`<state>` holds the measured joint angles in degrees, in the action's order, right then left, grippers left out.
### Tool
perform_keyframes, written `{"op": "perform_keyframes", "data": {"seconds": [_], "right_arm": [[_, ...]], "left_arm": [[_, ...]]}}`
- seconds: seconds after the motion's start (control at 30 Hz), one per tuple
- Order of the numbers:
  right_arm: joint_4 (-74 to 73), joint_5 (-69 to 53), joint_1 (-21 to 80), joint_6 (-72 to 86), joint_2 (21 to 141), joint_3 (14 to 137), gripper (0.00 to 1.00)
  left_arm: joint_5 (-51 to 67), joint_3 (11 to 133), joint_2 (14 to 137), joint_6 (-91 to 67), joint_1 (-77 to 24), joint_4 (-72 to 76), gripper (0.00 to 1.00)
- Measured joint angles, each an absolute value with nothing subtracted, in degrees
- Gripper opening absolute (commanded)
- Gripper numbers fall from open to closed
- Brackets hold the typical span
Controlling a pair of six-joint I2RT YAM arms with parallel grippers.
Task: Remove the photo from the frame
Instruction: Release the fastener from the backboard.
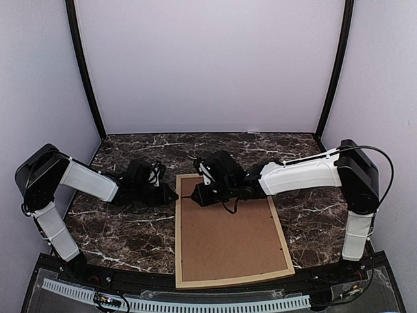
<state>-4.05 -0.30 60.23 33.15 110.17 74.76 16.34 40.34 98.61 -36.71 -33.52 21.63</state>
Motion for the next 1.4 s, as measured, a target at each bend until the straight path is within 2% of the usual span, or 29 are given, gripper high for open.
{"op": "perform_keyframes", "data": {"seconds": [0.6,0.83,0.93,1.1,1.4], "right_arm": [[-7.1,-4.8,58.0,15.7,111.3,77.3,0.0],[1.8,-6.6,58.1,15.6,102.7,63.8,0.0],[3.0,-5.5,57.8,16.2,95.9,58.5,0.0],[3.5,0.8,56.1,18.2,85.5,52.9,0.0],[2.8,8.2,54.7,21.9,78.4,45.8,0.0]], "left_arm": [[15.7,40.0,98.5,-37.2,-33.2,22.2,0.11],[13.9,41.6,98.2,-37.1,-34.0,18.9,0.11],[12.8,43.2,98.2,-36.8,-34.5,16.0,0.16],[10.5,45.5,98.0,-36.6,-34.9,10.4,0.32],[4.9,52.2,97.4,-37.7,-37.4,-4.8,0.4]]}}
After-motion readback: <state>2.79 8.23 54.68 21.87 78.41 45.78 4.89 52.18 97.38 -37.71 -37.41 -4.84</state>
